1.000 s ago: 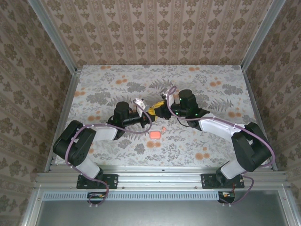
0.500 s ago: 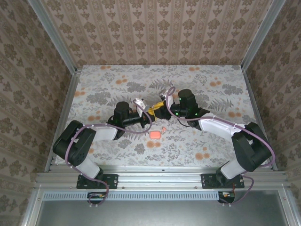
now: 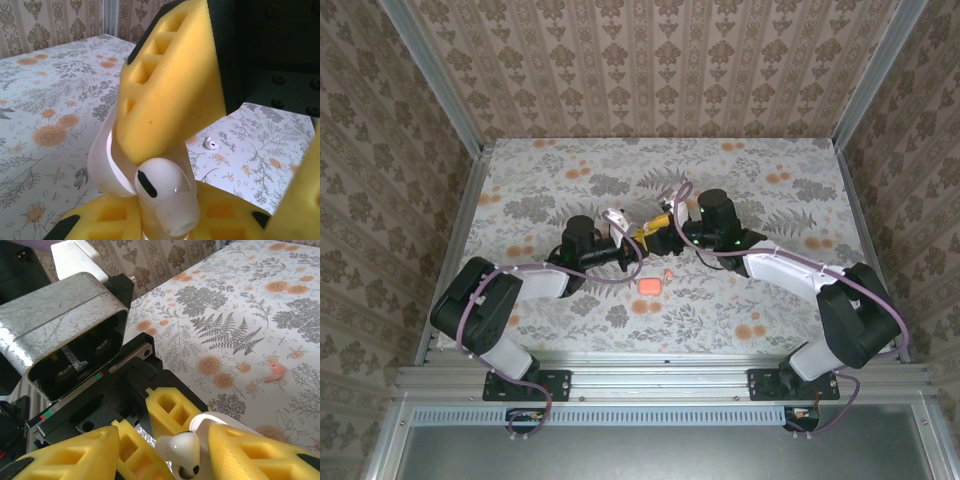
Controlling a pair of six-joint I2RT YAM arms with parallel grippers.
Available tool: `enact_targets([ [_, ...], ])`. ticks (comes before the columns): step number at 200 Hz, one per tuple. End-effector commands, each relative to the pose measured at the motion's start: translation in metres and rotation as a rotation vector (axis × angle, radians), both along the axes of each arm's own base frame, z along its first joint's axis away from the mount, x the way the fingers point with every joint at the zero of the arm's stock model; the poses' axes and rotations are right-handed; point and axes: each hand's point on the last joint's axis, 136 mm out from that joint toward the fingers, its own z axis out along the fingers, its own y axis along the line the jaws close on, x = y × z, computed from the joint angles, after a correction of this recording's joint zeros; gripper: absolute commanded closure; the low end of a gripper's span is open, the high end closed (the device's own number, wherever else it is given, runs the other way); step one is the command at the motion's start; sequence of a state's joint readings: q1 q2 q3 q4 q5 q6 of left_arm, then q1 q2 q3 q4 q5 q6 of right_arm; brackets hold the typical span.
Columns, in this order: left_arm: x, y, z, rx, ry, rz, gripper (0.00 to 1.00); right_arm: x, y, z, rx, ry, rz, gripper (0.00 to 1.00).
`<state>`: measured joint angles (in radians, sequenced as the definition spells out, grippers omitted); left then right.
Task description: Insert the wireless bluetooth earbuds into the charging case
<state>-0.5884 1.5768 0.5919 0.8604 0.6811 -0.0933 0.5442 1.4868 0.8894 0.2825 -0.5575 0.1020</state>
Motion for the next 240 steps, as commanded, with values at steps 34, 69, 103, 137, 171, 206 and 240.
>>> enact_targets([
  [34, 0.002, 0.001, 0.023, -0.012, -0.108, 0.018, 0.9, -0.006, -0.025, 0.049, 0.015, -0.008, -0.128, 0.46],
  [69, 0.009, 0.005, 0.017, 0.025, -0.116, 0.072, 0.91, -0.003, -0.044, 0.043, -0.003, 0.187, -0.293, 0.46],
  [103, 0.012, 0.009, 0.01, 0.063, -0.126, 0.106, 0.91, -0.006, -0.052, 0.03, 0.014, 0.442, -0.449, 0.4],
  [137, 0.01, 0.008, 0.006, 0.086, -0.134, 0.107, 0.91, -0.013, -0.042, 0.02, 0.032, 0.621, -0.525, 0.3],
  [171, 0.009, 0.007, 0.004, 0.09, -0.137, 0.104, 0.91, -0.016, -0.03, 0.006, -0.008, 0.692, -0.548, 0.21],
  [206, 0.006, 0.007, 0.004, 0.088, -0.139, 0.1, 0.91, -0.013, -0.023, -0.01, -0.051, 0.727, -0.562, 0.18],
  [240, 0.005, 0.008, 0.006, 0.09, -0.146, 0.097, 0.91, -0.006, -0.012, -0.015, -0.055, 0.745, -0.539, 0.18],
])
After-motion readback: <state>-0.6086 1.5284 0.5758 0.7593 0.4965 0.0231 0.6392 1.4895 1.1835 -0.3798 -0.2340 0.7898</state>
